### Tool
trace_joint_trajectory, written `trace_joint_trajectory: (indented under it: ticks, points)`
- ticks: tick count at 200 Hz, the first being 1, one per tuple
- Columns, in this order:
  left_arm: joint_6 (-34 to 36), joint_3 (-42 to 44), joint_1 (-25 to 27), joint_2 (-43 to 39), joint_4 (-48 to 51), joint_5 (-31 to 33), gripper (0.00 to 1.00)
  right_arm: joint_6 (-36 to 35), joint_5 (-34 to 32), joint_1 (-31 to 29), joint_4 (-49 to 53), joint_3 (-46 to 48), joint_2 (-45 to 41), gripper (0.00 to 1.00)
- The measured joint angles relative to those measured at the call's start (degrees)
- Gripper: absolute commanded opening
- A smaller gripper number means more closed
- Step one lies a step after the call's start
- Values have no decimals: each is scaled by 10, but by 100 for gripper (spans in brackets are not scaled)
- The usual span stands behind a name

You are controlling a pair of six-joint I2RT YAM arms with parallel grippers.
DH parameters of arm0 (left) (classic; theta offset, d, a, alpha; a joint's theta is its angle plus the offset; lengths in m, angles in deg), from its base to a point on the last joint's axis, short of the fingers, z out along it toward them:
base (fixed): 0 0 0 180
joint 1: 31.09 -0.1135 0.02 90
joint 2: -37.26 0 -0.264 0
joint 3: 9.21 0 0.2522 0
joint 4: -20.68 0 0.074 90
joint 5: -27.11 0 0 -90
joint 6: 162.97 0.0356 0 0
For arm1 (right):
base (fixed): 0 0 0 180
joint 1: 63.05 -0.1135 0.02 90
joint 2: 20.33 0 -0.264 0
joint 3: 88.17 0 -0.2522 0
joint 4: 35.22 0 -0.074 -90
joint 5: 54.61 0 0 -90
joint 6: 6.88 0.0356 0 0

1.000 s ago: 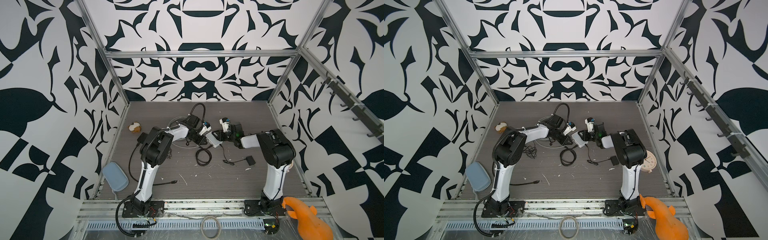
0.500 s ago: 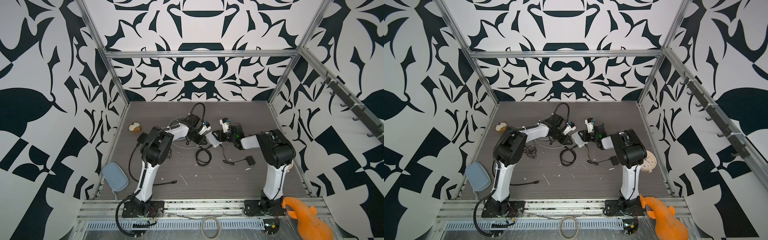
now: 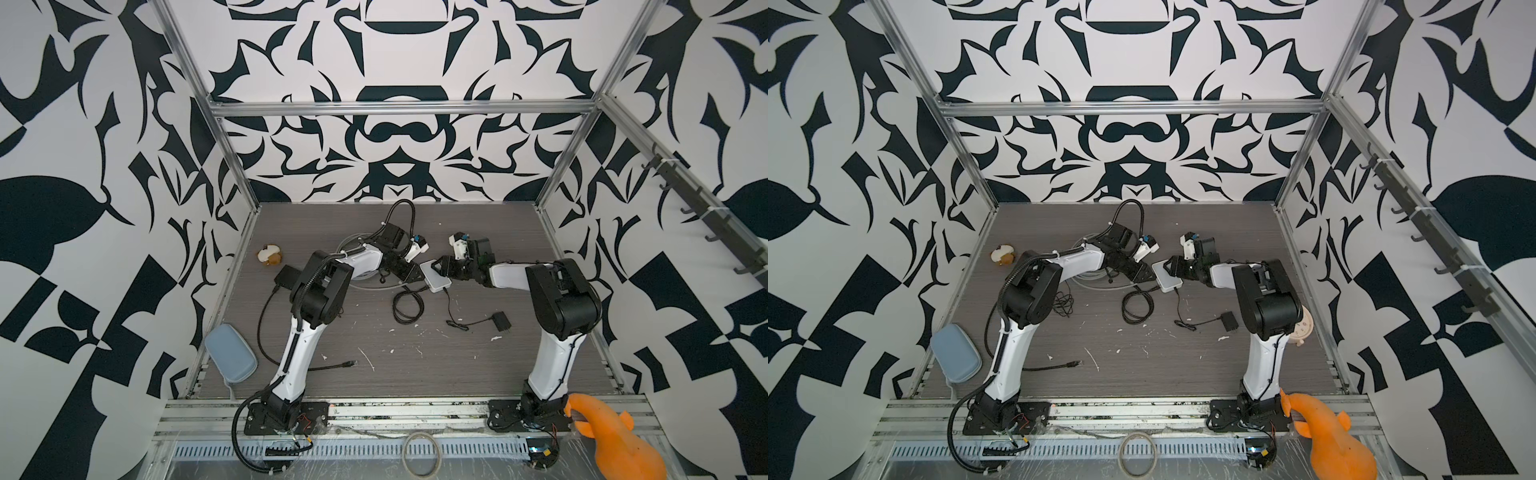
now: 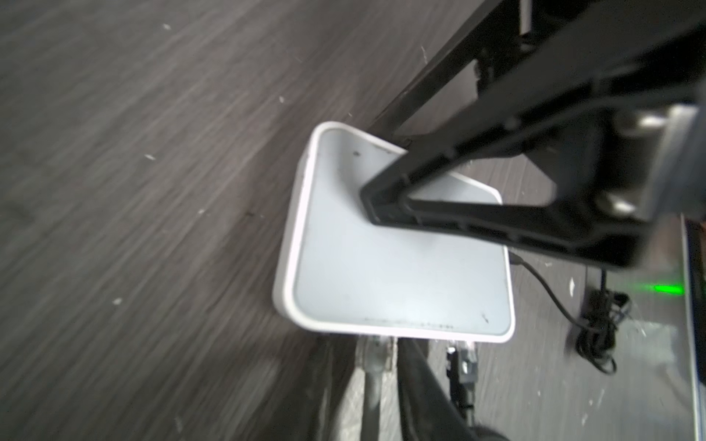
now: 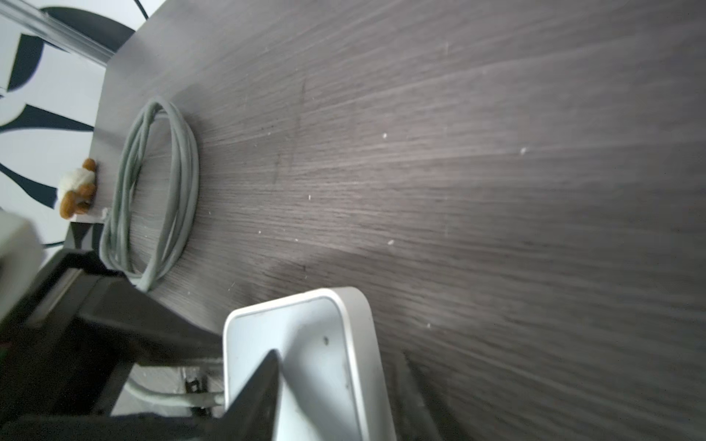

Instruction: Insert the plug into the switch port

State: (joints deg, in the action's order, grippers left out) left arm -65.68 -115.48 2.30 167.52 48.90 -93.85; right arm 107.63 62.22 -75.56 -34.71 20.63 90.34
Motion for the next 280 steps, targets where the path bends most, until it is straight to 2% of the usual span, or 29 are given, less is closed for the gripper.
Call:
trace_joint_trajectory:
  ticks: [32,49,59,83,122,153,164,189,235,280]
  points:
    - [-8,31,-17,-26,-6,10,40,-11,-30,16,47,-6,-19,68]
    - [-22,50,-31,-48,-10,23,43,-34,-56,15,94,-5,-40,76]
    - [-38,64,-37,-66,-20,39,44,-56,-71,10,118,-5,-52,91]
    - [-85,95,-47,-112,-51,78,45,-97,-94,-21,163,-7,-68,97]
    - [-154,159,-46,-171,-102,111,47,-146,-108,-67,205,-17,-73,97]
    - [-187,224,-46,-201,-121,127,48,-181,-147,-96,241,-47,-69,96]
    - [-194,238,-46,-208,-121,132,48,-191,-163,-101,250,-62,-60,84]
    - [-200,258,-45,-225,-121,147,48,-199,-194,-102,264,-89,-26,74]
    - [-200,267,-45,-273,-116,200,49,-181,-228,-102,283,-117,-2,68]
    - [-205,267,-46,-304,-105,268,49,-108,-252,-66,281,-121,2,67]
